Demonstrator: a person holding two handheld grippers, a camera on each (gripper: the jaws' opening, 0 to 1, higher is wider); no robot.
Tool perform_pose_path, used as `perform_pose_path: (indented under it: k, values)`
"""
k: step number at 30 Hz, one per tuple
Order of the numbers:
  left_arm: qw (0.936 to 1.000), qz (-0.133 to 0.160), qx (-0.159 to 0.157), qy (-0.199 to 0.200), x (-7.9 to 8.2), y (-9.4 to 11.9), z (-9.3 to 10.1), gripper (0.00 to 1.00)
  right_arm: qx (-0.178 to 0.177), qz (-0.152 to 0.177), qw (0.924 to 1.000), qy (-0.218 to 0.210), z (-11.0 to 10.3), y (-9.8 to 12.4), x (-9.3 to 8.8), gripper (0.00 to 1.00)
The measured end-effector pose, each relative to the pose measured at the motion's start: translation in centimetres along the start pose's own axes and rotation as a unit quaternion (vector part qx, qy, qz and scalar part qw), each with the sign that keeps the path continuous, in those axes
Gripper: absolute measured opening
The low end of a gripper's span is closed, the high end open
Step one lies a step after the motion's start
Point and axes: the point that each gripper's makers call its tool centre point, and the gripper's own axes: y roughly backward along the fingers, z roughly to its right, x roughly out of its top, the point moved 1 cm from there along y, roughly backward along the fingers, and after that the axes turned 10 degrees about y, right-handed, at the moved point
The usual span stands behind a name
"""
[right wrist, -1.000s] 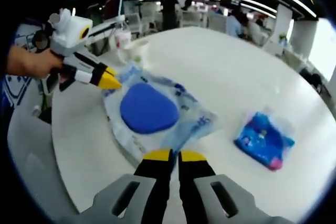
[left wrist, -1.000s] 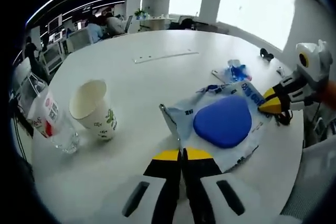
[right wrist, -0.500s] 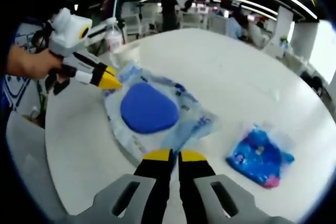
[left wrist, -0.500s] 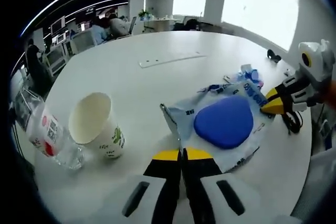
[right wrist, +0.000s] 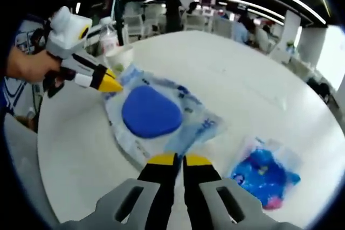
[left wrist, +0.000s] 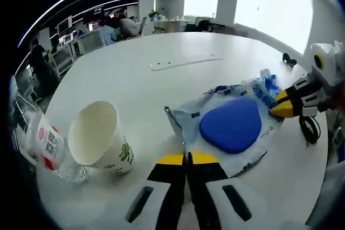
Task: Arrange the tabletop items into an orderly group along one side of the table until the central work area is clear of visible clutter.
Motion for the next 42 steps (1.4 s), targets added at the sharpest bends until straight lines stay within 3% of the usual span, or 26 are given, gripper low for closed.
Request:
perform_pose_path:
  k: [18,37,42]
  values:
    - [0.9992,-0.014,0.034,-0.018,0.6,-3.0,-0.8,0.01,-0.004,-0.012,0.9997,0.021,1.6,-2.4,-0.6,0.01]
    - [0.9965,0.006,0.069,-0.047,1.3,-4.2,-1.7,0.04,-0.021,-0.009,0.9994,0.025,3.1,-4.2,-0.4,0.02]
    - [0.995,0.006,0.077,-0.063,1.4,-4.1,-1.7,0.06,-0.03,-0.007,0.9993,0.019,3.5,-4.1,-0.3,0.07]
